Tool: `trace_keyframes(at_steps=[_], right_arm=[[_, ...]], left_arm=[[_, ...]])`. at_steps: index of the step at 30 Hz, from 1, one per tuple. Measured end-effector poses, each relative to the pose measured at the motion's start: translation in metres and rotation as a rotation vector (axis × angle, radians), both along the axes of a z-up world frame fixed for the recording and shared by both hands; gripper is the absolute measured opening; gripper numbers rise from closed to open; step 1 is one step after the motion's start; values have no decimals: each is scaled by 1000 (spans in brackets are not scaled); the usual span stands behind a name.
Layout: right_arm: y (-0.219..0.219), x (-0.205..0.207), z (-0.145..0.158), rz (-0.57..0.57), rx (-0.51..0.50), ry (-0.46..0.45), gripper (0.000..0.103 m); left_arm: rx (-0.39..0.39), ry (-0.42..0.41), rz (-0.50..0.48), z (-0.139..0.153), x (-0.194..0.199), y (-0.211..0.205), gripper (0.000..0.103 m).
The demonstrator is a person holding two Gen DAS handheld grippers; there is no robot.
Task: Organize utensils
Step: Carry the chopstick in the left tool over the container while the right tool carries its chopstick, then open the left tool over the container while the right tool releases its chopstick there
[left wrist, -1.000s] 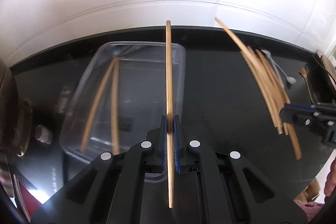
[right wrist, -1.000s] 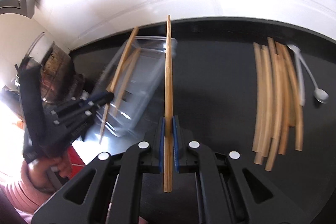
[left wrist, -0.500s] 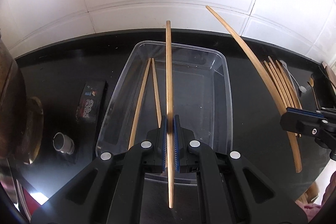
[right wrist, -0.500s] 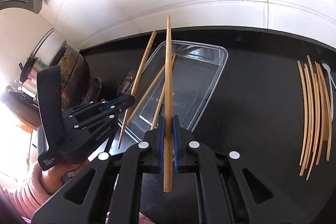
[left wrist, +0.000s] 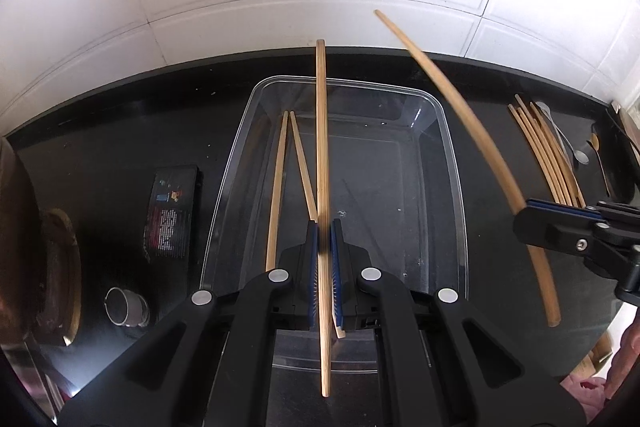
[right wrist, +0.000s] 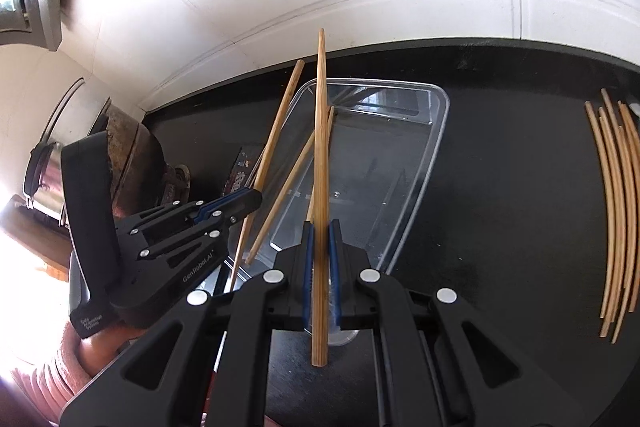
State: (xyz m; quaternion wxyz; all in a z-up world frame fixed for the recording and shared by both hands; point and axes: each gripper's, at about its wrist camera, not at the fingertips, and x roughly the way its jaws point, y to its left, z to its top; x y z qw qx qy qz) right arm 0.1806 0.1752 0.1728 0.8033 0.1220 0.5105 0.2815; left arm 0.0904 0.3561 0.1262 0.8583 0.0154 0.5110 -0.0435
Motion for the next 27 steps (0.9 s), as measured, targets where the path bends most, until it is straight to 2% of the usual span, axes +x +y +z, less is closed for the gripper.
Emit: trace_keyframes(at_steps=[4,5,6,7,8,9,11,13,21,27], right_arm=[[5,9,-6,-18,-17,40,8],[4,11,-6,-29,-21,46,10],[4,12,-5,-40,-29,51,16],[1,14,-2,-59,-36,49,52],[-7,15,4,-94,-22,29,93],[-14,14,9,-118,1,2,97],[-29,15,21,-167,-1,-54,97],[-41,16,25,-194,-17,-72,97],[-89,5,9,-261,-33,-15,97],[-147,-4,4,-320,-95,-7,97]], left_arm=[[27,58,-28,-10,7,-2,7],[48,68,-32,-12,8,-3,17],[66,70,-34,-13,8,-4,28],[72,56,-31,-11,6,-4,68],[77,26,-20,-7,4,-3,89],[79,3,-12,-4,2,-2,90],[72,-15,-3,1,1,0,90],[77,-15,15,3,2,0,91],[71,-7,10,2,2,-28,92],[21,5,-33,1,7,-83,92]])
